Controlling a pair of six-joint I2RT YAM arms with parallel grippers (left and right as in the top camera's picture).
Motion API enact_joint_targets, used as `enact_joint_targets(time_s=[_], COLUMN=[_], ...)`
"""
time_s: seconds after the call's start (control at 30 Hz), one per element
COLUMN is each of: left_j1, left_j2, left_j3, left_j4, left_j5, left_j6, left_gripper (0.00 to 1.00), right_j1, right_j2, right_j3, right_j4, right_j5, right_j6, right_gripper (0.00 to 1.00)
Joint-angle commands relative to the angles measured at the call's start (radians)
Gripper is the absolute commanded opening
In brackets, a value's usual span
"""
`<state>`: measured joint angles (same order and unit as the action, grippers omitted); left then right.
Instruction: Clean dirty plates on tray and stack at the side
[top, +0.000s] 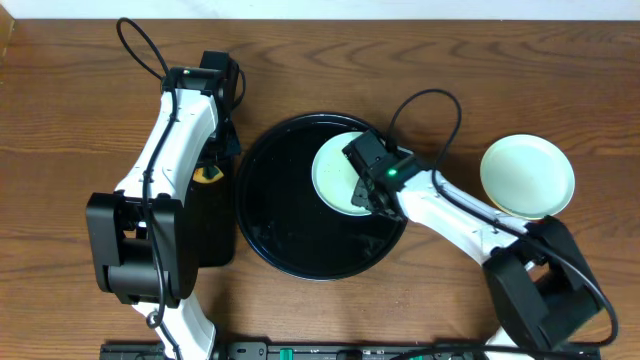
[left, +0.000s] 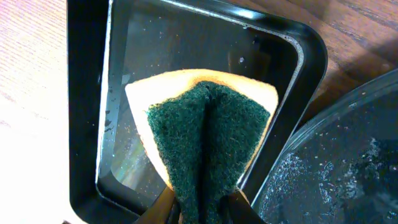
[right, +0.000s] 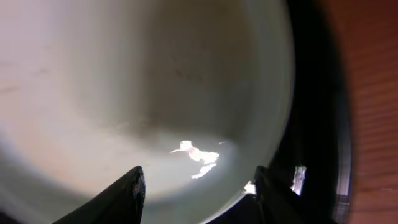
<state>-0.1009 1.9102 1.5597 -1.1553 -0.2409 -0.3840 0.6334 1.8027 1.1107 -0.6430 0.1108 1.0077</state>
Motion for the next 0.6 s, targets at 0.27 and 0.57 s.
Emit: enact_joint_targets(time_s=[0.27, 0.57], left_j1=[0.005, 0.005], left_j2=[-0.006, -0.006], left_j3=[0.011, 0.011], left_j4=[-0.006, -0.010], left_j5=[-0.005, -0.005], left_j6=[0.017, 0.017], left_gripper=[0.17, 0.17], right_j1=[-0.020, -0.056], right_j2=[0.028, 0.037], right_j3=[-0.005, -0.006], right_j4=[0.012, 0.040], right_j5=[-0.033, -0.010], right_j6=[0.098, 0.151], right_gripper=[0.37, 0.54])
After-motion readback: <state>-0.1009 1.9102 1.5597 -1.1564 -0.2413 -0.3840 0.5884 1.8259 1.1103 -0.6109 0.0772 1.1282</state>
